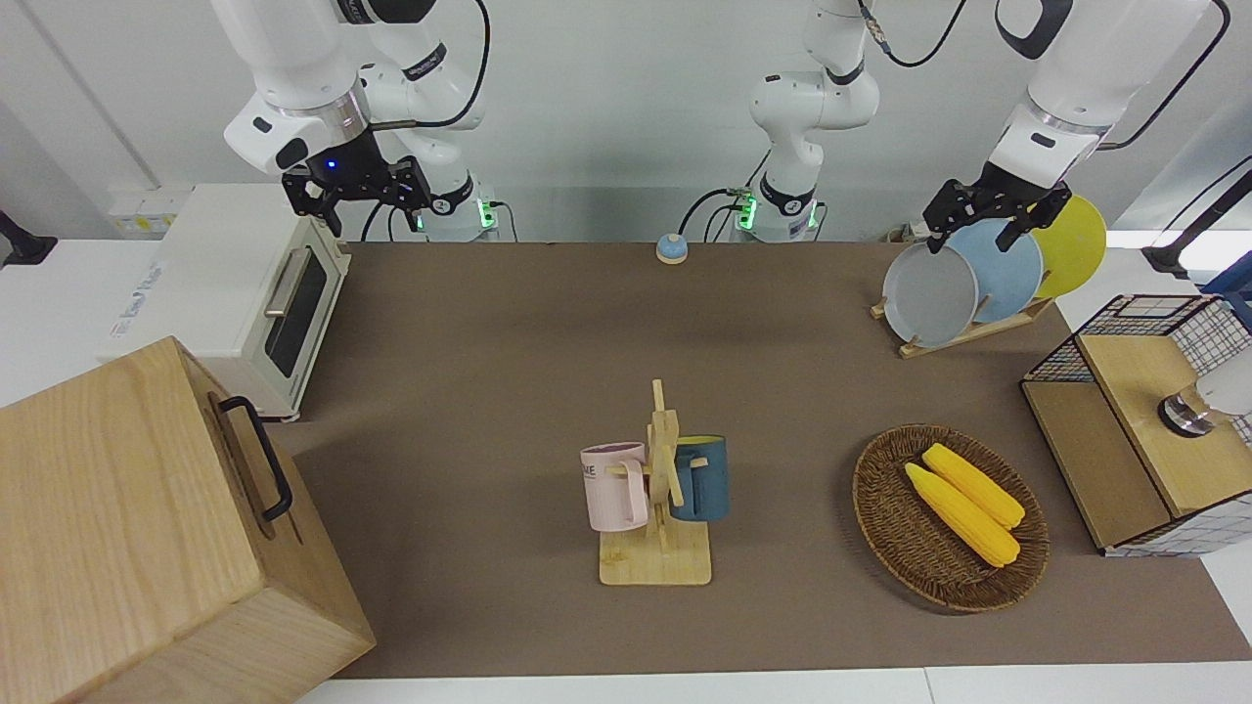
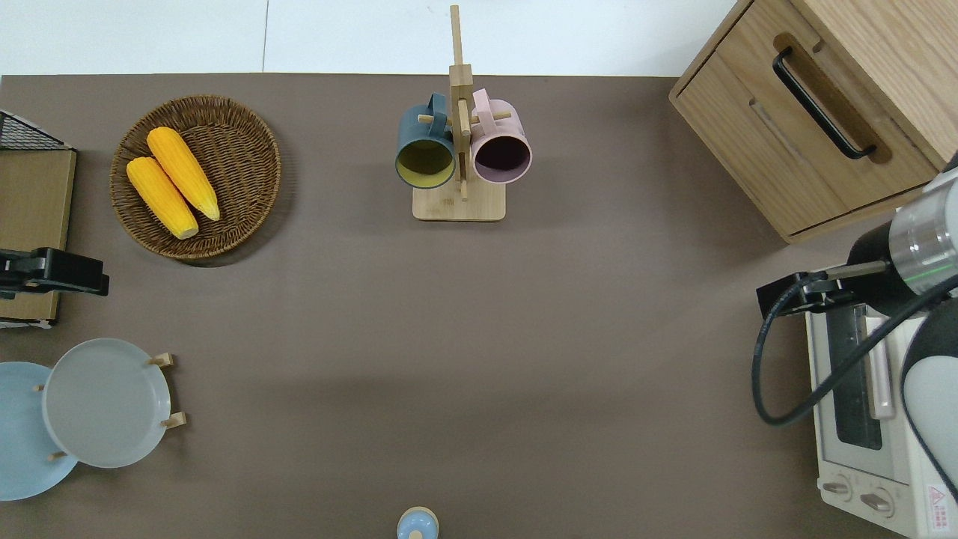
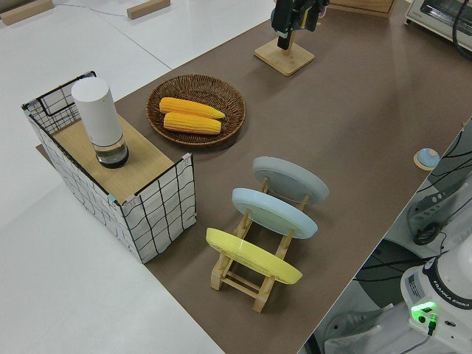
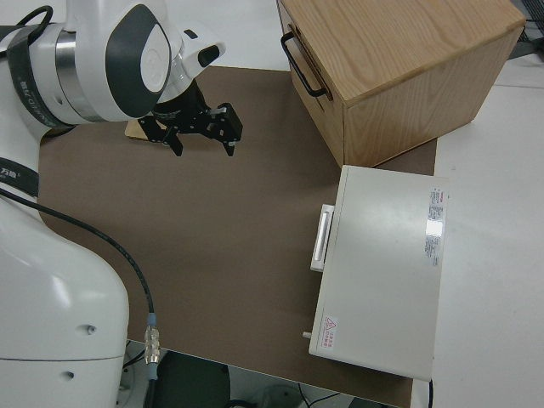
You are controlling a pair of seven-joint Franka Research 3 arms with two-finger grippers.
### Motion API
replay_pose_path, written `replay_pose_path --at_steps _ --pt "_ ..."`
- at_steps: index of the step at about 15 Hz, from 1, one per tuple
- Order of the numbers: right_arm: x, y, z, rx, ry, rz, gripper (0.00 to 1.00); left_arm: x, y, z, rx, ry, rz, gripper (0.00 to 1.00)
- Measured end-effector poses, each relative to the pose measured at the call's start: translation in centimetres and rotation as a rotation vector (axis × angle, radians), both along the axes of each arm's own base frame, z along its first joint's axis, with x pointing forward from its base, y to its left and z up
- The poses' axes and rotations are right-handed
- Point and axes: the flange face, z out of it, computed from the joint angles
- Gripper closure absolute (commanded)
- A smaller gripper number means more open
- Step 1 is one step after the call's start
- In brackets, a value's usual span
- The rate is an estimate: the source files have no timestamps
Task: Pick gray plate from low plate rack and place it on table with left arm
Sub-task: 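Move the left gripper toward the gray plates in the low rack, then lower the left gripper onto the rim of the front gray plate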
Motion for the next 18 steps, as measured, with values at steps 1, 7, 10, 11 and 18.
replay_pose_path --at_steps 1,7,10,11,18 --pt "0.0 0.0 0.0 0.0 0.0 0.0 0.017 0.0 0.0 -0.1 0.0 0.001 0.001 0.01" --pt "0.0 0.0 0.0 0.0 0.0 0.0 0.017 0.4 0.3 -1.4 0.002 0.029 0.038 0.01" --pt "0.0 0.0 0.0 0.0 0.0 0.0 0.017 0.3 0.3 -1.4 0.002 0.037 0.049 0.01" --pt "0.0 0.0 0.0 0.0 0.0 0.0 0.017 0.3 0.3 -1.4 0.005 0.038 0.052 0.01" --pt "0.0 0.0 0.0 0.0 0.0 0.0 0.017 0.0 1.0 -3.9 0.156 0.104 0.035 0.01"
